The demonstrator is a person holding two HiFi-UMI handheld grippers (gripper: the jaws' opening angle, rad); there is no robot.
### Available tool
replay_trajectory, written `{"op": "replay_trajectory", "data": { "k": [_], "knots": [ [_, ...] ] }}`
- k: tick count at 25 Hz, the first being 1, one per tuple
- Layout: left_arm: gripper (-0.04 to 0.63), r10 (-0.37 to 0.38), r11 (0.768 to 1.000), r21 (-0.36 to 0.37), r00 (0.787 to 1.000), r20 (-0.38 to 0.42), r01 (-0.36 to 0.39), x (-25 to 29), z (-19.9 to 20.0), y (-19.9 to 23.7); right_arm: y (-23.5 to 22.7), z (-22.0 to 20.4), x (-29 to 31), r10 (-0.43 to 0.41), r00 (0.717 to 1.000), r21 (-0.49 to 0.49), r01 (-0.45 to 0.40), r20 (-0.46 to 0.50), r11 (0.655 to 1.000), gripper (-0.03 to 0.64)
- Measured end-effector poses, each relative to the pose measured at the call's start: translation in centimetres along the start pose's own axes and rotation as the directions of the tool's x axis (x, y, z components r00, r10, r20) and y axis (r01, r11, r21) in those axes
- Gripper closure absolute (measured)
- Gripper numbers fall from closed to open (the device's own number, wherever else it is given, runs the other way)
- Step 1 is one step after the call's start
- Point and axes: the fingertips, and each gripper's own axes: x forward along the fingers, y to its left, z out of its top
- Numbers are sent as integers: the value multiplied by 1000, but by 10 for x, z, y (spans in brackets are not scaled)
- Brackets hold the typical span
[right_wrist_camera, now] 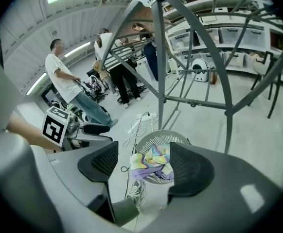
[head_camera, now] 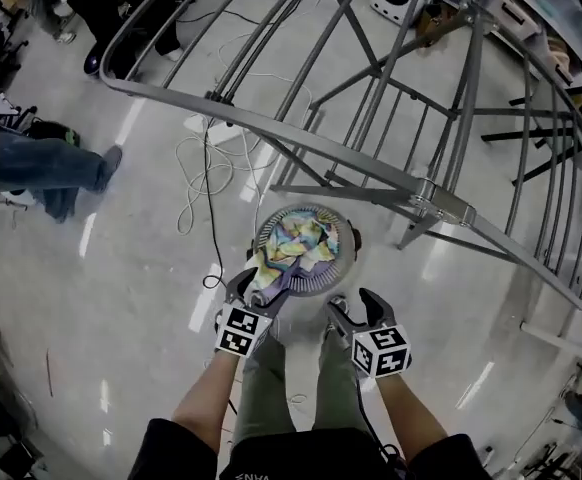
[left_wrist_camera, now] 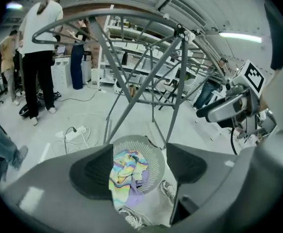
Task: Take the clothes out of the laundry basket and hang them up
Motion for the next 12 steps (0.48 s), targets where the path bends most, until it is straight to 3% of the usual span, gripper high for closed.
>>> {"op": "replay_trajectory", "data": {
  "k": [8, 12],
  "knots": [
    [276, -16, 998, 65, 988, -156, 26, 94, -65, 37, -20, -43, 80, 5, 999, 27, -4, -49, 1000, 293],
    [278, -22, 998, 56, 975, -220, 35, 139, -98, 51, -30, -72, 113, 24, 996, 6, -23, -83, 1000, 295]
  ]
}}
